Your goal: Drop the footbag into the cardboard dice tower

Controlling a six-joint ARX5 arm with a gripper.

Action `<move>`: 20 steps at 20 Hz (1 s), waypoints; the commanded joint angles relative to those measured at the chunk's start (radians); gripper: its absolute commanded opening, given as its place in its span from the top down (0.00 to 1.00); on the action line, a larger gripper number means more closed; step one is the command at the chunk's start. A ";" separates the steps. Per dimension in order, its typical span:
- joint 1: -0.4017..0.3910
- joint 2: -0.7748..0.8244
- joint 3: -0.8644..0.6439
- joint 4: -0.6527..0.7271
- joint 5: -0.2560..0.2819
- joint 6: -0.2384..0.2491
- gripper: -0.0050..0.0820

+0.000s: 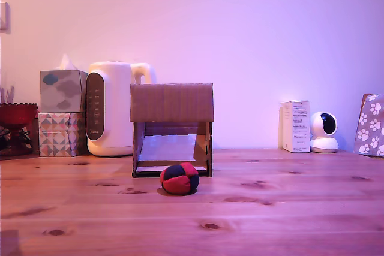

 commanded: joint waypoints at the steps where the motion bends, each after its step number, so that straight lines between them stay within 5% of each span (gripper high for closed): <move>1: 0.002 -0.005 -0.025 0.007 -0.005 0.005 0.97; 10: 0.002 -0.005 -0.023 0.054 0.004 -0.021 0.97; 16: -0.001 -0.004 0.037 0.216 0.112 -0.154 0.97; 20: -0.021 0.050 0.134 0.217 0.173 -0.160 0.97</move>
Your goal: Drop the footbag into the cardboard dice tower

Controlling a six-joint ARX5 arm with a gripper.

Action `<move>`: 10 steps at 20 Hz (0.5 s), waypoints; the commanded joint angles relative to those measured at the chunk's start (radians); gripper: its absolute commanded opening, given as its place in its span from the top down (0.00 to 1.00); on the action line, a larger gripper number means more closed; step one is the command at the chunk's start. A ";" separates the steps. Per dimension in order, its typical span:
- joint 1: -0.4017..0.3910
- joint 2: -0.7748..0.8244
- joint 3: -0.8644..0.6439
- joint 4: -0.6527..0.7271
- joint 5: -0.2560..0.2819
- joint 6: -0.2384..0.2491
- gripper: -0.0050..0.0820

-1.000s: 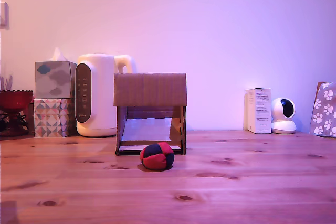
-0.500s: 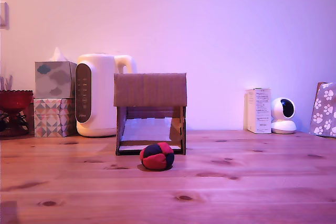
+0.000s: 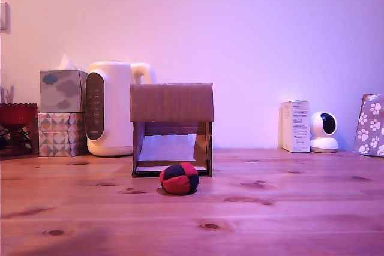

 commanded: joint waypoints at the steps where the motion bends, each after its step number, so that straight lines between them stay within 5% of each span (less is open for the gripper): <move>1: -0.015 0.040 0.042 0.015 0.023 -0.003 0.97; 10: -0.184 0.439 0.124 0.210 0.083 -0.002 0.97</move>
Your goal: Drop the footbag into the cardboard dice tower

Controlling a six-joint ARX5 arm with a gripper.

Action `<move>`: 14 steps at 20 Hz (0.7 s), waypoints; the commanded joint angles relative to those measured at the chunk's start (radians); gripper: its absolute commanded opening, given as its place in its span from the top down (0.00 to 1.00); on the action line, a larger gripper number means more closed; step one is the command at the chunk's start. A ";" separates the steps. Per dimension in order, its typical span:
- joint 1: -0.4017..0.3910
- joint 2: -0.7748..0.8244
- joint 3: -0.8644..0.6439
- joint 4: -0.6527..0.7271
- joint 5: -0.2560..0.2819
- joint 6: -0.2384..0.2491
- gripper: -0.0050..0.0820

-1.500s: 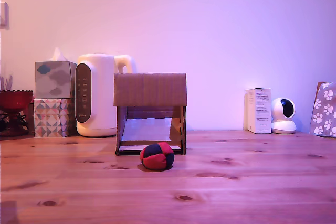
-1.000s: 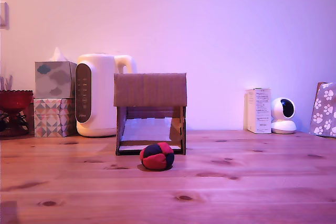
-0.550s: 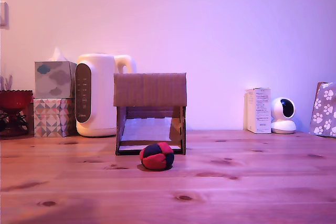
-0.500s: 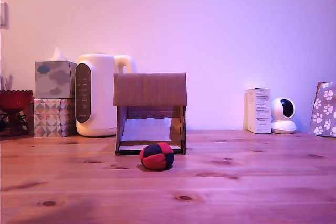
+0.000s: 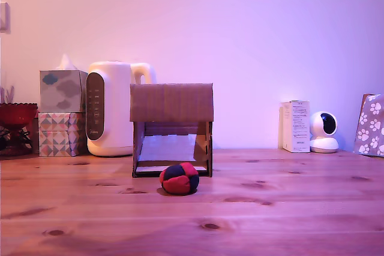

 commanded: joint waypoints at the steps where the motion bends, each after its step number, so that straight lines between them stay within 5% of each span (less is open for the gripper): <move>1: -0.035 0.053 0.000 0.057 0.002 -0.001 0.97; 8: -0.222 0.416 0.001 0.290 -0.012 0.018 0.97; 14: -0.300 0.681 0.035 0.418 -0.027 0.036 0.97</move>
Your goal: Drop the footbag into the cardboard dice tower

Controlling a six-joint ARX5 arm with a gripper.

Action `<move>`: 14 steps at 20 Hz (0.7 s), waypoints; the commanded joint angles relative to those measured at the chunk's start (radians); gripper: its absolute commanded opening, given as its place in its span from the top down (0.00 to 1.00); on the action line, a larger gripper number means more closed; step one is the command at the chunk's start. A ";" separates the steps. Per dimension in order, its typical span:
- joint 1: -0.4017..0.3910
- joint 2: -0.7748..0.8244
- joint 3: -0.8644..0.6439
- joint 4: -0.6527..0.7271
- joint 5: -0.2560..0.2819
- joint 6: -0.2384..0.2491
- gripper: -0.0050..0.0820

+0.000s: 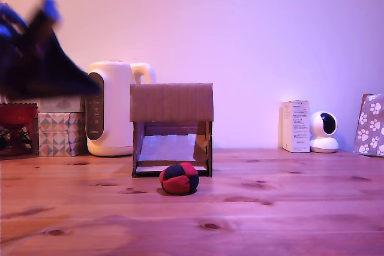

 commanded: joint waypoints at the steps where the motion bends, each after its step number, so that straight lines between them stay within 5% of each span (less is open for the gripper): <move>1: -0.013 0.052 0.034 0.038 0.000 0.029 0.97; 10: -0.054 0.375 0.211 0.062 0.001 0.073 0.92; 13: -0.059 0.447 0.268 0.055 0.000 0.074 0.22; 14: -0.059 0.462 0.280 0.056 0.000 0.077 0.07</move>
